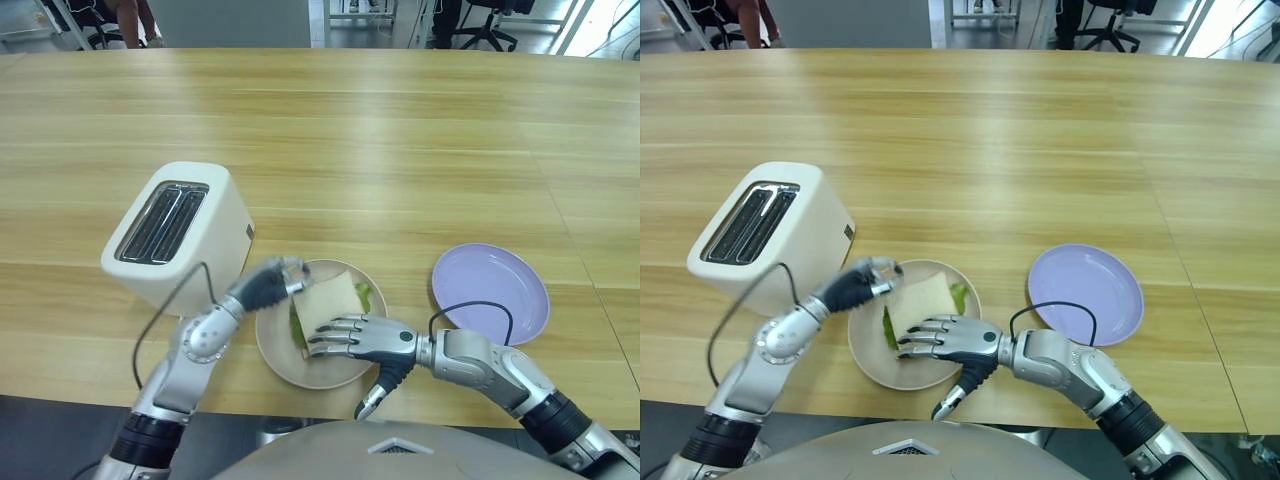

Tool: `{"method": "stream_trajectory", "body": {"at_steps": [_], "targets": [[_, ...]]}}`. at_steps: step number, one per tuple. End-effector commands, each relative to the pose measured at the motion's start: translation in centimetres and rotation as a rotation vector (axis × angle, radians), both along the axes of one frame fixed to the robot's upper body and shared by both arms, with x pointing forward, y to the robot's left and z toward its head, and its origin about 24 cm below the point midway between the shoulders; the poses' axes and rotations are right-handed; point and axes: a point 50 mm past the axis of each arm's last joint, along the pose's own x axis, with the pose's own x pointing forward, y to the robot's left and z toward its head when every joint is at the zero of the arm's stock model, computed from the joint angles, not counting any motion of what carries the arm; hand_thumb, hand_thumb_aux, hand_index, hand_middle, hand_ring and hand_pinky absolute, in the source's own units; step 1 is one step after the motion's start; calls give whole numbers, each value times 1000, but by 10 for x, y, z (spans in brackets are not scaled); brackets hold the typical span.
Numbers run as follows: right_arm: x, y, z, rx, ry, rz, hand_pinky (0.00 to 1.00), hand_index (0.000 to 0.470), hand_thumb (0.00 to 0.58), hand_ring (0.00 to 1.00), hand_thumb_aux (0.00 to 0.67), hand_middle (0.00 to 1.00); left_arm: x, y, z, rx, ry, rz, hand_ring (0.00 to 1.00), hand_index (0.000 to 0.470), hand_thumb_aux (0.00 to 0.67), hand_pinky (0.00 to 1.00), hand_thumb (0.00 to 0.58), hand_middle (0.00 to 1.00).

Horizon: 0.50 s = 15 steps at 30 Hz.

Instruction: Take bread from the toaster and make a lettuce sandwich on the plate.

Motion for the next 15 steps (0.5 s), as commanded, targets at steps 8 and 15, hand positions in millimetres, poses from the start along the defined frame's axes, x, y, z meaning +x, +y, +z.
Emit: {"method": "stream_trajectory", "body": {"at_steps": [8, 15], "targets": [[8, -7, -33, -87, 144, -139, 0, 231, 436, 0, 336, 0, -31, -2, 83, -223, -558, 1, 0, 269, 391, 0, 480, 0], [28, 5, 31, 604, 339, -326, 0, 460, 580, 0, 670, 0, -45, -2, 68, -741, -261, -206, 271, 460, 670, 271, 580, 271]]}}
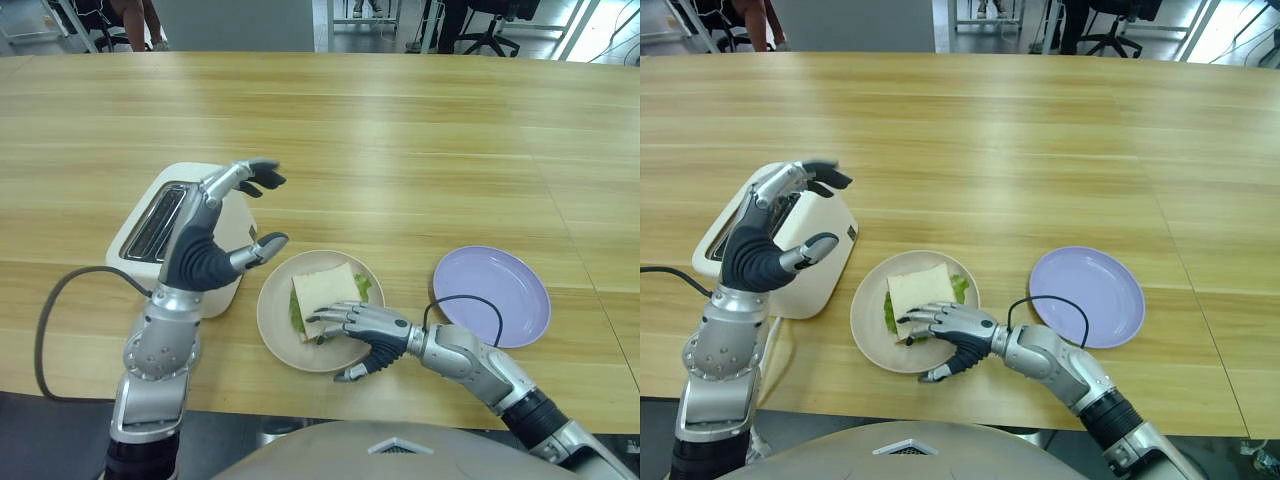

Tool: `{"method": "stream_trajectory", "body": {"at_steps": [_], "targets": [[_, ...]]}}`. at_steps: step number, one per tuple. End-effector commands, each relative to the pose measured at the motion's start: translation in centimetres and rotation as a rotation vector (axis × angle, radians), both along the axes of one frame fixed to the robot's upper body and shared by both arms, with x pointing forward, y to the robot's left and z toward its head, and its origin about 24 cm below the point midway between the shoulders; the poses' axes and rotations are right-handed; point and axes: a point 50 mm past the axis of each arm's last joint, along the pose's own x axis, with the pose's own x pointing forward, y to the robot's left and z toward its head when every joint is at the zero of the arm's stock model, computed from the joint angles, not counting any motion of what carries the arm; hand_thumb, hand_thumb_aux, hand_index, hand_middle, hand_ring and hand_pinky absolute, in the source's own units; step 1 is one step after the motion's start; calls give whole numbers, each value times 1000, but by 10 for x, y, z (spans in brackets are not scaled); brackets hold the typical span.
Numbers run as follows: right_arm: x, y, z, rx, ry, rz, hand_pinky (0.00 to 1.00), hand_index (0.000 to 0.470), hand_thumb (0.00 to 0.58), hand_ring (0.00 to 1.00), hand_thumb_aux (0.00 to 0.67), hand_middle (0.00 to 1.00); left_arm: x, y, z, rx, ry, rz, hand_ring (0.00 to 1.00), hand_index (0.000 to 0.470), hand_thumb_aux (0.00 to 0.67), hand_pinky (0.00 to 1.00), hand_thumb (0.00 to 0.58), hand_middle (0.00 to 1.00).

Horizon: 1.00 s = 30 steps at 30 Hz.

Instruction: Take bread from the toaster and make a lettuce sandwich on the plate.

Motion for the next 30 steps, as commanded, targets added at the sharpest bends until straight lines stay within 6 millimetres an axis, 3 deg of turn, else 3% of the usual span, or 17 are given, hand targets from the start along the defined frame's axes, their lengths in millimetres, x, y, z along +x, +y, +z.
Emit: {"method": "stream_trajectory", "body": {"at_steps": [1, 2, 3, 7, 12, 17, 24, 30], "targets": [[12, -6, 42, 445, 193, -111, 0, 460, 580, 0, 670, 0, -9, 0, -6, -235, 121, -252, 494, 460, 670, 494, 580, 494], [13, -8, 55, 566, 257, -100, 620, 460, 580, 620, 670, 620, -14, 1, -7, -276, 140, -312, 882, 460, 670, 882, 580, 882], [11, -10, 64, 650, 329, -63, 1000, 460, 580, 1000, 670, 1000, -20, -2, -10, -292, 182, -404, 1000, 460, 670, 1000, 580, 1000], [-5, -17, 78, 716, 523, 142, 1000, 460, 580, 1000, 670, 1000, -40, -6, -28, -200, 321, -635, 1000, 460, 670, 1000, 580, 1000], [-27, -25, 60, 458, 577, 281, 1000, 460, 580, 1000, 670, 1000, -54, 6, -72, 42, 620, -741, 1000, 460, 670, 1000, 580, 1000], [-41, -33, 23, 119, 546, 293, 1000, 460, 580, 1000, 670, 1000, -70, 20, -110, 304, 867, -716, 1000, 460, 670, 1000, 580, 1000], [-37, -35, -9, -86, 433, 204, 1000, 460, 580, 1000, 670, 1000, -70, 33, -154, 706, 1033, -583, 1000, 460, 670, 1000, 580, 1000], [-32, -34, -25, -198, 346, 172, 1000, 460, 580, 1000, 670, 1000, -57, 32, -166, 843, 1037, -543, 1000, 460, 670, 1000, 580, 1000]]}}
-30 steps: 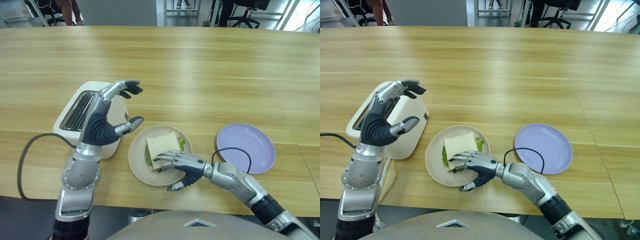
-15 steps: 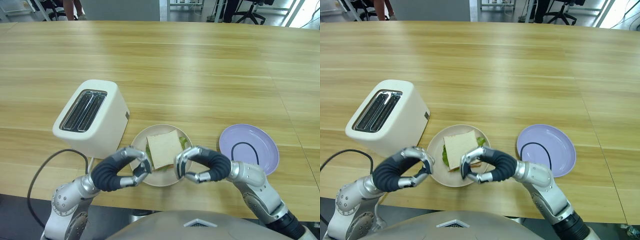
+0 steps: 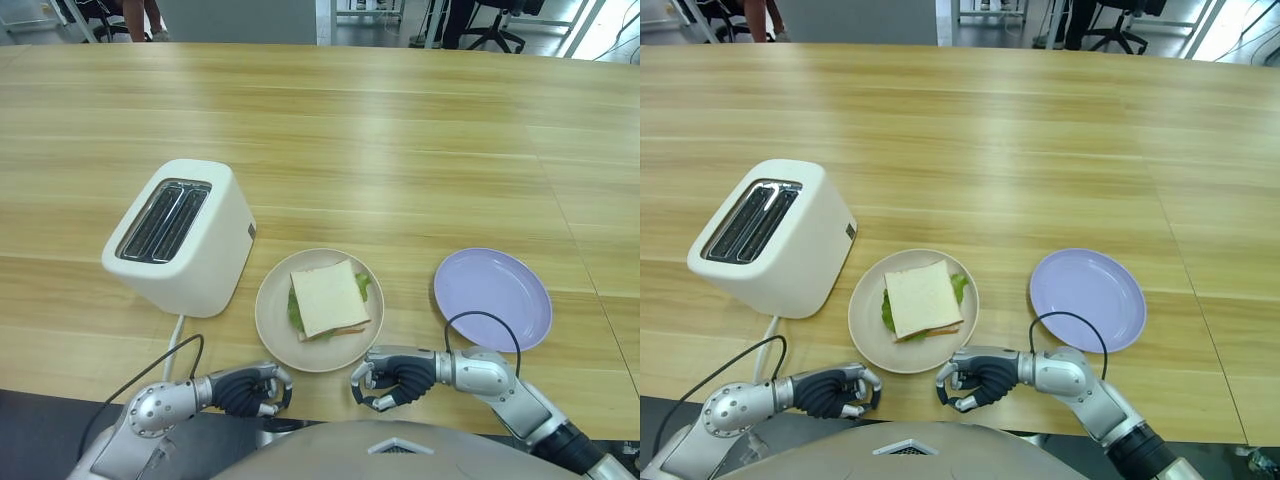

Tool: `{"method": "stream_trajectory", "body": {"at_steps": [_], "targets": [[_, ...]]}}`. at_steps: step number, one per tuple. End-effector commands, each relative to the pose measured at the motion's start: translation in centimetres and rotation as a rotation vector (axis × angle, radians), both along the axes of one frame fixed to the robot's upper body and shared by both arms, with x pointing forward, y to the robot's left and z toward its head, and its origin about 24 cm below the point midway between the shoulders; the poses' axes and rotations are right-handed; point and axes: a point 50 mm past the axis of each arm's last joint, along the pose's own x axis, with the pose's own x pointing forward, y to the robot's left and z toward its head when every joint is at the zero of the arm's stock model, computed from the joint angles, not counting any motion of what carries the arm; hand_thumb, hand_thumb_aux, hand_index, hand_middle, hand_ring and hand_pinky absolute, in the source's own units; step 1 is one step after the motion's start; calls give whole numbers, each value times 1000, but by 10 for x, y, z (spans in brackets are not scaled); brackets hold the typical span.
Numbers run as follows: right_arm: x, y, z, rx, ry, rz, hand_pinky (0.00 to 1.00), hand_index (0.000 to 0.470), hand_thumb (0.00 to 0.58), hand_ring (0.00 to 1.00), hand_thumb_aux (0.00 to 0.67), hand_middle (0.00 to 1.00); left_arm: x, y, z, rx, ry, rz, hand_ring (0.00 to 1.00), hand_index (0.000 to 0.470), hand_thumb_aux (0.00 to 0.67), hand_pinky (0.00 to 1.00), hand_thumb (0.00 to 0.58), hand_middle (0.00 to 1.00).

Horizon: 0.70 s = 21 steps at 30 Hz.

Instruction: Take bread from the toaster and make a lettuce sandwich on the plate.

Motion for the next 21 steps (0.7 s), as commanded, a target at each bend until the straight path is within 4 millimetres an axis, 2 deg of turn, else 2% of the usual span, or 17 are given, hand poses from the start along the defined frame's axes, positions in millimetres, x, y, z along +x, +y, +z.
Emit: {"method": "stream_trajectory", "body": {"at_steps": [1, 4, 10, 11, 13, 14, 17, 21], "targets": [[6, -2, -12, -85, -72, -10, 1000, 460, 580, 1000, 670, 1000, 5, 2, -15, 111, 25, -21, 1000, 460, 670, 1000, 580, 1000], [15, 2, -19, -133, -145, -21, 1000, 460, 580, 1000, 670, 1000, 16, -4, -24, 155, 21, -51, 1000, 460, 670, 1000, 580, 1000], [40, 11, -23, -188, -335, -77, 1000, 460, 580, 1000, 670, 1000, 63, -19, -25, 220, -168, -65, 1000, 460, 670, 1000, 580, 1000], [49, 12, -21, -200, -395, -109, 1000, 460, 580, 1000, 670, 1000, 76, -23, -22, 218, -227, -47, 941, 460, 670, 941, 580, 941], [64, 14, -18, -216, -489, -158, 1000, 460, 580, 1000, 670, 1000, 94, -29, -17, 225, -312, -32, 941, 460, 670, 941, 580, 941], [74, 15, -16, -228, -550, -196, 1000, 460, 580, 1000, 670, 1000, 107, -33, -13, 232, -366, -16, 831, 460, 670, 831, 580, 831], [97, 18, -8, -240, -688, -286, 1000, 460, 580, 1000, 670, 1000, 140, -39, 0, 256, -542, 56, 808, 460, 670, 808, 580, 808], [112, 19, 2, -229, -796, -370, 1000, 460, 580, 1000, 670, 1000, 163, -43, 15, 234, -698, 125, 800, 460, 670, 800, 580, 800]]}}
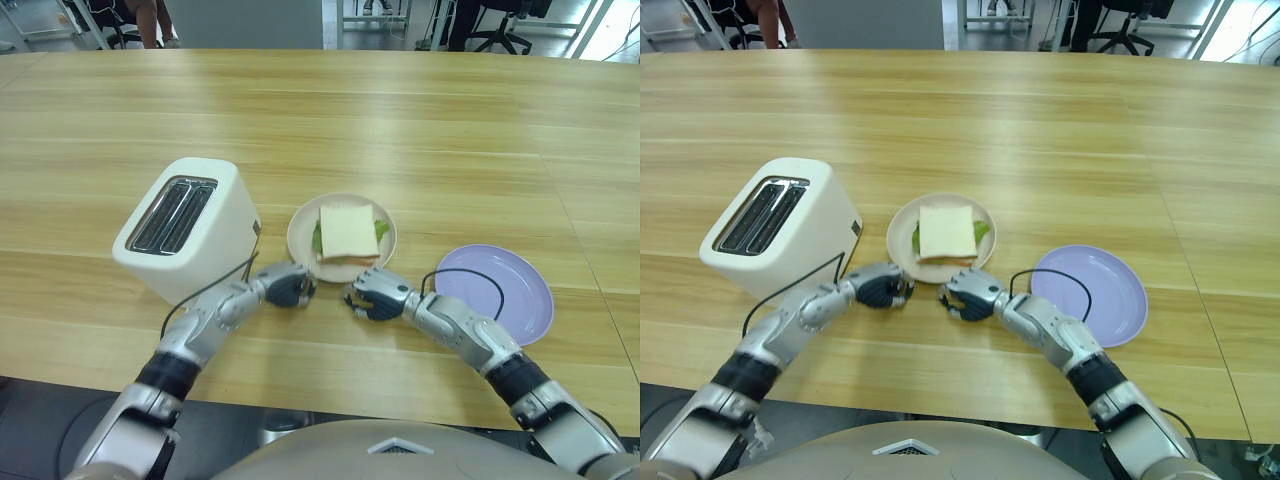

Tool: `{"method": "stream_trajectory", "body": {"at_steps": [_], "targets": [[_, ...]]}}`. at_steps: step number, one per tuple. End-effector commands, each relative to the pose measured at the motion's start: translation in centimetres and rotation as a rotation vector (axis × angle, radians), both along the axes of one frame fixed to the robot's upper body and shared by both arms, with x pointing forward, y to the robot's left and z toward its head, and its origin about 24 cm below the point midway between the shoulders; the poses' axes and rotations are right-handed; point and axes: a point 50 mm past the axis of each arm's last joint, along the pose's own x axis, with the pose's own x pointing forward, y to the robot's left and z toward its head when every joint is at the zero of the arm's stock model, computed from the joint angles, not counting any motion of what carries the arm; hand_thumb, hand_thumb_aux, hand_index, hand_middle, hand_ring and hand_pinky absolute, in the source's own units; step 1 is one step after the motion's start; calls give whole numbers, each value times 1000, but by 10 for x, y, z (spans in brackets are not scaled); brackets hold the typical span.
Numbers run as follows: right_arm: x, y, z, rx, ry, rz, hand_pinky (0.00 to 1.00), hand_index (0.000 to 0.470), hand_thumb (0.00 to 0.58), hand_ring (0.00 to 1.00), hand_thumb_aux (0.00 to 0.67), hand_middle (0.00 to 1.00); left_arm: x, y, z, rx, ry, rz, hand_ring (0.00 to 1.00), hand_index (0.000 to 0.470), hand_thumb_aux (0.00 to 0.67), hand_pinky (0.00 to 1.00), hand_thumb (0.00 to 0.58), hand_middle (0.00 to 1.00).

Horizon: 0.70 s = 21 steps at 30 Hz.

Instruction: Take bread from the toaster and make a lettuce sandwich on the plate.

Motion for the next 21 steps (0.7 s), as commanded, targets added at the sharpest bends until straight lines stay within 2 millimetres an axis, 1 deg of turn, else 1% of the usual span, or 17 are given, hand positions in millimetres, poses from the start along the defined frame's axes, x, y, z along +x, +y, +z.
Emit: {"method": "stream_trajectory", "body": {"at_steps": [1, 3, 4, 6, 7, 8, 9, 10, 11, 12, 13, 14, 15, 16, 19, 21], "targets": [[11, -5, 5, -1, -84, -71, 1000, 460, 580, 1000, 670, 1000, 16, 0, 9, -18, -149, 47, 800, 460, 670, 800, 580, 800], [11, -5, 10, 30, -95, -71, 1000, 460, 580, 1000, 670, 1000, 18, -2, 16, -48, -219, 33, 812, 460, 670, 812, 580, 812], [9, -5, 13, 51, -95, -67, 1000, 460, 580, 1000, 670, 1000, 16, -4, 20, -92, -230, 30, 788, 460, 670, 788, 580, 788], [5, -7, 21, 122, -74, -63, 1000, 460, 580, 1000, 670, 1000, 9, -7, 26, -176, -234, 12, 792, 460, 670, 792, 580, 792], [2, -8, 26, 177, -59, -59, 1000, 460, 580, 1000, 670, 1000, 4, -7, 30, -242, -229, 16, 667, 460, 670, 667, 580, 667], [-2, -8, 33, 249, -30, -47, 1000, 460, 580, 1000, 670, 1000, -1, -7, 35, -305, -224, 20, 573, 460, 670, 573, 580, 573], [-8, -8, 42, 358, 24, -32, 1000, 460, 580, 1000, 670, 1000, -8, -5, 42, -378, -227, 30, 471, 460, 670, 471, 580, 471], [-14, -8, 52, 474, 76, -16, 1000, 460, 580, 1000, 670, 1000, -15, -3, 49, -462, -221, 51, 149, 317, 462, 149, 524, 149], [-20, -9, 63, 597, 133, 9, 1000, 460, 580, 1000, 670, 1000, -23, 1, 56, -563, -207, 78, 0, 175, 255, 0, 357, 0], [-25, -11, 73, 701, 189, 35, 1000, 460, 580, 1000, 670, 1000, -31, 5, 63, -651, -193, 96, 0, 0, 0, 0, 0, 0], [-31, -14, 82, 800, 238, 64, 1000, 460, 580, 1000, 670, 1000, -40, 8, 70, -739, -184, 102, 0, 0, 0, 0, 0, 0], [-37, -17, 91, 910, 294, 96, 667, 308, 517, 667, 449, 667, -51, 11, 78, -846, -162, 105, 0, 0, 0, 0, 0, 0], [-42, -22, 97, 1008, 373, 116, 235, 0, 0, 235, 0, 235, -62, 13, 85, -937, -143, 98, 0, 0, 0, 0, 0, 0], [-46, -27, 103, 1093, 432, 137, 0, 0, 0, 0, 0, 0, -74, 15, 94, -1035, -131, 83, 0, 0, 0, 0, 0, 0], [-51, -42, 114, 1283, 507, 147, 0, 0, 0, 0, 0, 0, -101, 22, 112, -1250, -104, 45, 0, 0, 0, 0, 0, 0], [-55, -49, 115, 1388, 559, 147, 0, 0, 0, 0, 0, 0, -116, 26, 119, -1333, -97, 18, 0, 0, 0, 0, 0, 0]]}}
